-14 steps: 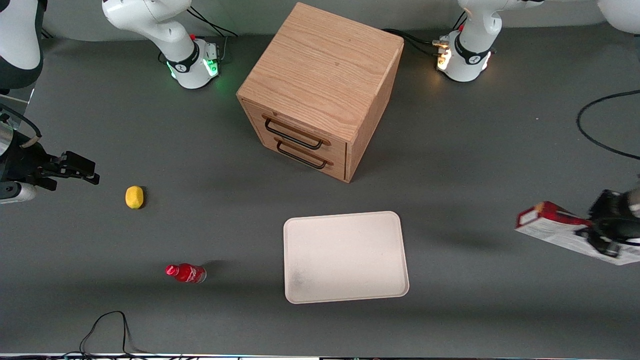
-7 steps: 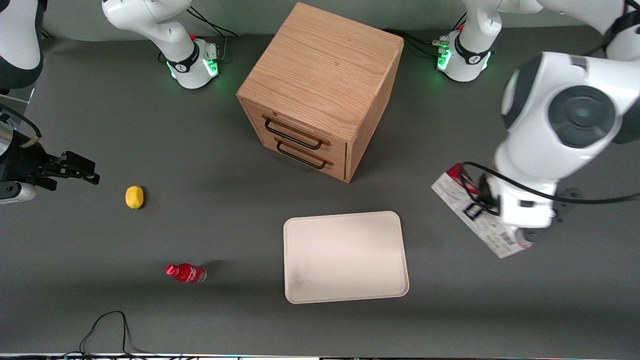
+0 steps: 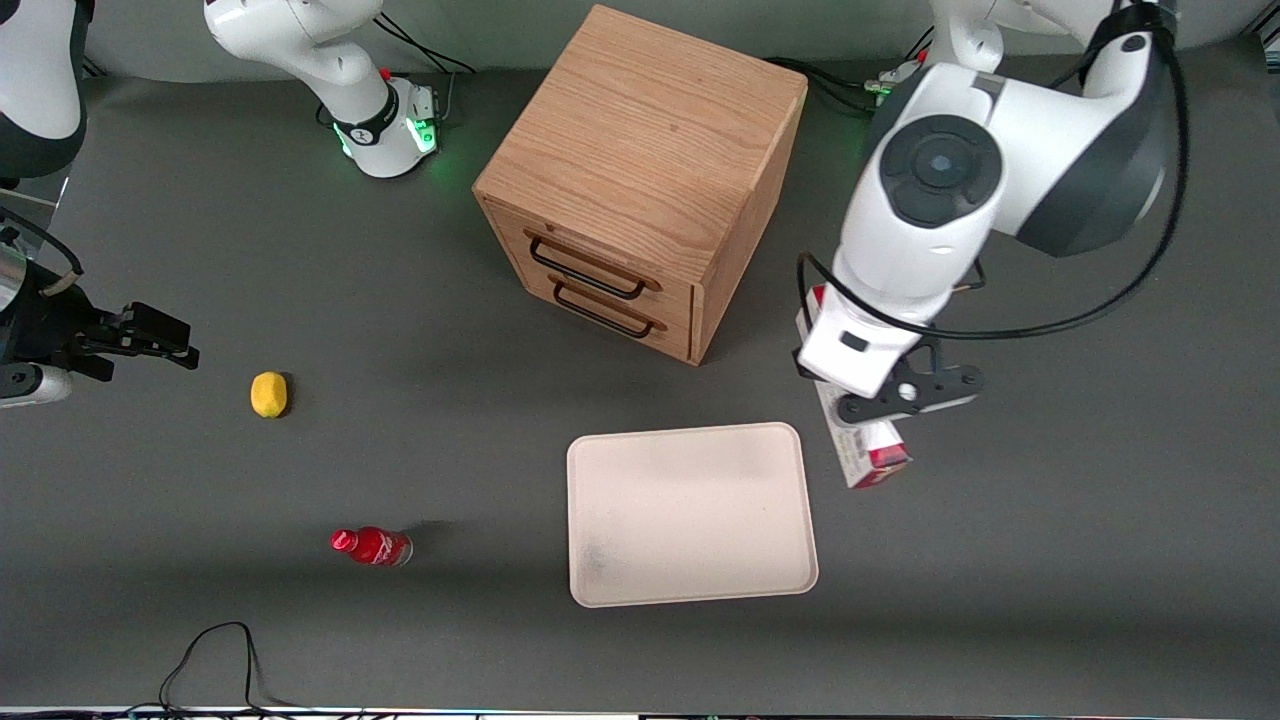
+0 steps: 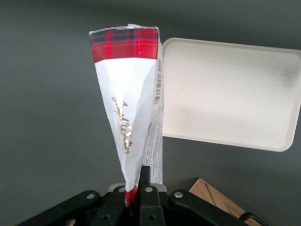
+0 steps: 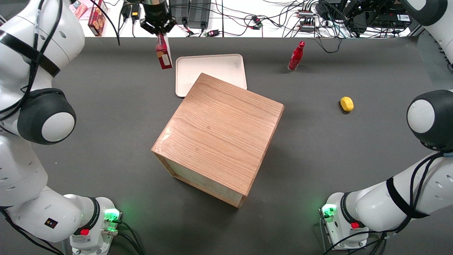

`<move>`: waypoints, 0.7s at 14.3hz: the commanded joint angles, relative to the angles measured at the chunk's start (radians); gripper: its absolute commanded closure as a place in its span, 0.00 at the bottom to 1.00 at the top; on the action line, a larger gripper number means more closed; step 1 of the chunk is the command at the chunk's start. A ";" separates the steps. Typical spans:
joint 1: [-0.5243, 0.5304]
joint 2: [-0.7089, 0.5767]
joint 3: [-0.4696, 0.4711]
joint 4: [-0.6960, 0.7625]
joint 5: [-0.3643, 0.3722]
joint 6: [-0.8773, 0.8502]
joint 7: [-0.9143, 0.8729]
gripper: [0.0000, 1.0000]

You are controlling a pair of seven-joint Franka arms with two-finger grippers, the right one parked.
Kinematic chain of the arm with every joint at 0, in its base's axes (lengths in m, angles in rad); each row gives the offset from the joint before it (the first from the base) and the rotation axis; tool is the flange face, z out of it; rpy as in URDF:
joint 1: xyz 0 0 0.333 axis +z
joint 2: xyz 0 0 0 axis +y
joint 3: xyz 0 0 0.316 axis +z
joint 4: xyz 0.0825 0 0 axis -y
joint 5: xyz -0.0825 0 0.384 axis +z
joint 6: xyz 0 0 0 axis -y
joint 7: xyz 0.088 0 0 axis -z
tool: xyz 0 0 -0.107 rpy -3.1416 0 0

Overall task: Place red cookie box on tray
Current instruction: 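Lift the cookie box with the left gripper and carry it toward the tray, then lower the held cookie box onto the tray's edge with the left gripper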

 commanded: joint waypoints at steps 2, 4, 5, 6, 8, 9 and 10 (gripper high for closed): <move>-0.022 0.013 0.004 -0.035 0.016 0.048 0.088 1.00; -0.016 0.069 0.004 -0.037 0.017 0.120 0.121 1.00; -0.012 0.102 0.004 -0.038 0.017 0.160 0.128 1.00; -0.009 0.129 0.004 -0.038 0.019 0.200 0.129 1.00; 0.004 0.172 0.004 -0.053 0.022 0.257 0.141 1.00; 0.011 0.197 0.004 -0.057 0.023 0.292 0.141 1.00; 0.015 0.221 0.006 -0.061 0.028 0.324 0.141 1.00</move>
